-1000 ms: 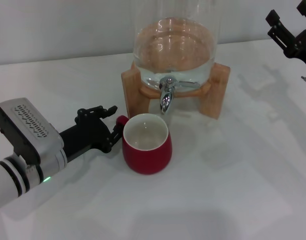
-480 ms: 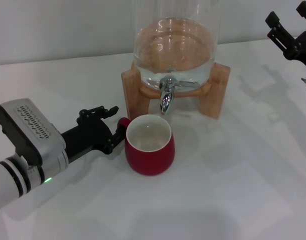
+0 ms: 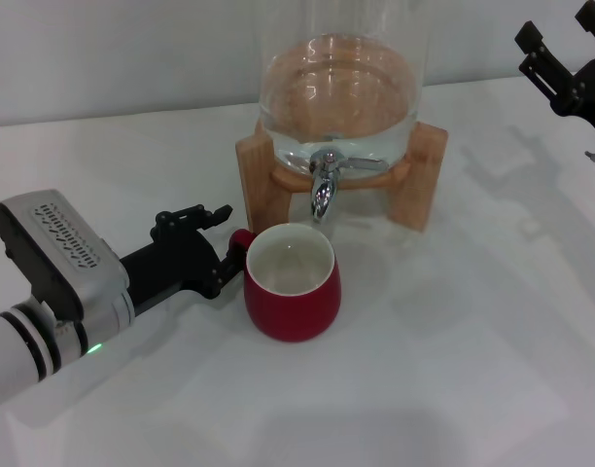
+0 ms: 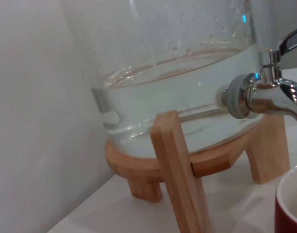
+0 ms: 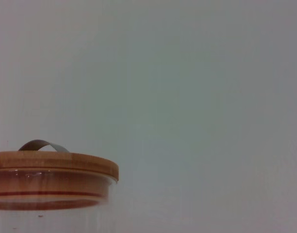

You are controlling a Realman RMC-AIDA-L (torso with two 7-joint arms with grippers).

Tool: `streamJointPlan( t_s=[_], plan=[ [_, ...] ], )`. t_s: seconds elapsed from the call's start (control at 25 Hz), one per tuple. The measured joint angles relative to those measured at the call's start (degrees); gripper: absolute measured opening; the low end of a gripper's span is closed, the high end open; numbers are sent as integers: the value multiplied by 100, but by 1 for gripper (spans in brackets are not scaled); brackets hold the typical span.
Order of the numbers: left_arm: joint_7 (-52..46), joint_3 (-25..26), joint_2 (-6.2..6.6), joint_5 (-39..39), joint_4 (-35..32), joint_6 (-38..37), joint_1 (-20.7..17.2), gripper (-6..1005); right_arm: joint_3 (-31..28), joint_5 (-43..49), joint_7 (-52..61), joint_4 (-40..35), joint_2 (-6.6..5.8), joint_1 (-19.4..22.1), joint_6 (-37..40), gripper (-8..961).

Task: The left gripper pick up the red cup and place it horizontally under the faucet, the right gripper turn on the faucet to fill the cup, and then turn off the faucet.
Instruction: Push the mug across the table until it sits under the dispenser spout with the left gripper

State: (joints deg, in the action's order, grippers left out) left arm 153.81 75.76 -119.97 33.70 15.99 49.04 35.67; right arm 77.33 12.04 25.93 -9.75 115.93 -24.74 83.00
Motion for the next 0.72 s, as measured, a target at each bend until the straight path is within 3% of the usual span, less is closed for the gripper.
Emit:
streamJointPlan(
  t_s=[0.48,0.72],
  plan=[
    [0,46,-7,-22,219,-249,-89,571,1,0,0,0,0,19,6,853],
    [0,14,-9,-23,369,-371,-174,788,9,0,0,0,0,24,6,853]
  ],
)
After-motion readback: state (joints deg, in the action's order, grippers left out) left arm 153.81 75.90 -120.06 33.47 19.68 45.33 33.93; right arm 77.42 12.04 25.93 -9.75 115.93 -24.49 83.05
